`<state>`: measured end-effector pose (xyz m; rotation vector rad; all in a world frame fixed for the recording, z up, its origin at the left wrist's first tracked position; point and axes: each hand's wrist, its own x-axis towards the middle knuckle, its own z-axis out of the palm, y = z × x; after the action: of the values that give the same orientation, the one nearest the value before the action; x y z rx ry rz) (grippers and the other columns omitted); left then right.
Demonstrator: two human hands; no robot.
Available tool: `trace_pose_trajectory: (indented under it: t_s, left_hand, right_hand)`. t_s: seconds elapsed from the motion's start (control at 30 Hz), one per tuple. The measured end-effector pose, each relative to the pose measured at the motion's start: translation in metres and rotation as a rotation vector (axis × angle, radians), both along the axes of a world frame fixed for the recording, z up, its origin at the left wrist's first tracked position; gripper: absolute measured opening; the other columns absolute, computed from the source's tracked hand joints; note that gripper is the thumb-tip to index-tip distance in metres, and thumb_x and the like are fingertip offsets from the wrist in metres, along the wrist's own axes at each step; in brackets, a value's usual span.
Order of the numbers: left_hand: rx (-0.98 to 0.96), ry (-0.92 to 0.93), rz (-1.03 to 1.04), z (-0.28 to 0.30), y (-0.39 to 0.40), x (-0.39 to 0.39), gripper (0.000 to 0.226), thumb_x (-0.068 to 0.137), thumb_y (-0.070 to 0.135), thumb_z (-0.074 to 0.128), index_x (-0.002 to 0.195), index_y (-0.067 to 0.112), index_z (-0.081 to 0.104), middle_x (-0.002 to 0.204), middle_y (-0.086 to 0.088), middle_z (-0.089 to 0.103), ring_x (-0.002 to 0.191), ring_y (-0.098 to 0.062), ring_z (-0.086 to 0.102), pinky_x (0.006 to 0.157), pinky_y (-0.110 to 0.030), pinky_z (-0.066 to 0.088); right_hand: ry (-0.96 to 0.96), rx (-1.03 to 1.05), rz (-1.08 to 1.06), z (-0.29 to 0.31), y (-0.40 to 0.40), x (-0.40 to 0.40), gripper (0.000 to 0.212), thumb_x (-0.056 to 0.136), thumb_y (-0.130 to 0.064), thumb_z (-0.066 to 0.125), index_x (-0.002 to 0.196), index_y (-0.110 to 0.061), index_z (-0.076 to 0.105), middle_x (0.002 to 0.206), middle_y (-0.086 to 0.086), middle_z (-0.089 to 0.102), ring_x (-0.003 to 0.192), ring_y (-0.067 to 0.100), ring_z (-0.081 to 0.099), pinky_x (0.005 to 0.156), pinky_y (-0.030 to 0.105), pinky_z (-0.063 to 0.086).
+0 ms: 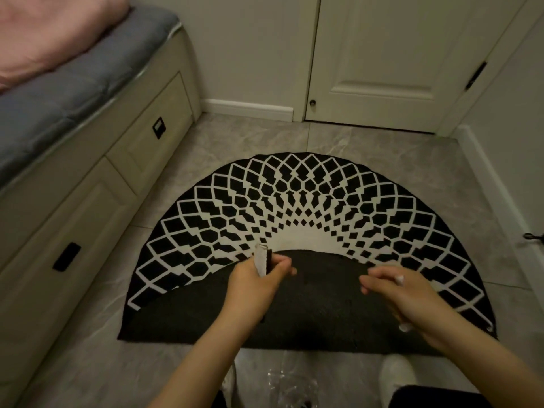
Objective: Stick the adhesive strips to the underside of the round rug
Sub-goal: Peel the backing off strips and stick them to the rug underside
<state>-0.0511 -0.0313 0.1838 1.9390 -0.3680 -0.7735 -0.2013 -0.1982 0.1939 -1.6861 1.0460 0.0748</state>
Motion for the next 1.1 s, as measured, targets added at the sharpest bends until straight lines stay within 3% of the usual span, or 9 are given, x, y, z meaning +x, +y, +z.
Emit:
trace_pose_trajectory:
  t_s: [0.17,0.23,0.3,0.57,0.7,0.77,0.87,1.0,1.1]
  left_hand:
    - [0.242,-0.142,0.028,-0.028,-0.001,0.048,0.012,0.094,0.027,0.053,0.096,0.019,0.061,0.080,0.003,0.064,0.064,-0.005,0.056,0.055,-0.016,0.040]
    - [0.319,-0.191,-0.022,-0.042,-0.005,0.070,0.017,0.095,0.029,0.051,0.100,0.016,0.061,0.083,0.001,0.064,0.066,-0.007,0.057,0.058,-0.019,0.045]
    - [0.376,-0.187,-0.093,-0.064,-0.009,0.087,0.019,0.096,0.029,0.048,0.105,0.015,0.057,0.084,0.001,0.062,0.070,-0.009,0.059,0.067,-0.025,0.051]
    - [0.526,-0.380,-0.353,-0.163,-0.009,0.139,0.027,0.095,0.021,0.051,0.122,0.023,0.053,0.093,0.003,0.060,0.077,-0.007,0.059,0.073,-0.024,0.052]
    - [0.579,-0.499,-0.597,-0.228,0.000,0.160,0.019,0.095,0.024,0.049,0.111,0.031,0.058,0.108,0.005,0.061,0.095,-0.006,0.058,0.088,-0.024,0.047]
    - [0.689,-0.615,-0.729,-0.254,0.008,0.174,0.023,0.090,0.023,0.058,0.112,0.028,0.064,0.111,0.004,0.062,0.099,-0.010,0.058,0.085,-0.022,0.046]
    - [0.718,-0.611,-0.723,-0.290,0.006,0.188,0.024,0.069,0.028,0.080,0.091,0.030,0.072,0.092,0.008,0.067,0.080,-0.009,0.062,0.066,-0.021,0.051]
    - [0.444,-0.309,-0.386,-0.314,-0.010,0.188,0.029,0.095,0.033,0.049,0.122,0.030,0.061,0.115,0.012,0.061,0.103,-0.009,0.057,0.083,-0.020,0.045]
    - [0.390,-0.394,-0.266,-0.338,-0.021,0.180,0.038,0.095,0.026,0.052,0.133,0.027,0.053,0.128,0.004,0.060,0.114,-0.014,0.057,0.097,-0.029,0.044]
  right_hand:
    - [0.107,-0.013,-0.016,-0.026,-0.012,0.010,0.015,0.089,-0.027,0.059,0.086,-0.014,0.065,0.083,0.004,0.062,0.068,0.013,0.052,0.056,0.024,0.039]
    - [0.099,0.001,-0.019,-0.042,-0.016,0.026,0.015,0.085,-0.030,0.064,0.092,-0.017,0.064,0.101,0.004,0.062,0.089,0.016,0.056,0.075,0.029,0.046]
    - [0.088,0.014,-0.069,-0.061,-0.016,0.043,0.017,0.082,-0.029,0.068,0.095,-0.022,0.060,0.107,-0.004,0.054,0.101,0.013,0.049,0.094,0.035,0.040]
    - [0.130,0.197,-0.310,-0.156,-0.023,0.108,0.050,0.081,-0.026,0.071,0.125,-0.010,0.053,0.128,0.010,0.051,0.108,0.021,0.048,0.096,0.037,0.039]
    - [0.151,0.253,-0.277,-0.206,-0.032,0.140,0.043,0.079,-0.024,0.073,0.116,-0.008,0.059,0.123,0.008,0.054,0.084,0.009,0.046,0.083,0.029,0.039]
    - [0.143,0.282,-0.308,-0.227,-0.036,0.153,0.043,0.079,-0.022,0.073,0.117,-0.006,0.059,0.108,0.005,0.053,0.076,0.009,0.045,0.071,0.023,0.042]
    - [0.140,0.293,-0.358,-0.261,-0.039,0.174,0.042,0.080,-0.019,0.072,0.116,-0.005,0.058,0.094,0.001,0.051,0.074,0.008,0.046,0.068,0.025,0.040]
    - [0.159,0.297,-0.378,-0.296,-0.039,0.201,0.043,0.077,-0.018,0.076,0.115,-0.005,0.059,0.108,0.008,0.056,0.080,0.012,0.048,0.079,0.029,0.041]
    - [0.164,0.330,-0.371,-0.312,-0.041,0.216,0.047,0.076,-0.019,0.076,0.118,-0.005,0.058,0.098,0.005,0.054,0.069,0.007,0.044,0.064,0.024,0.040]
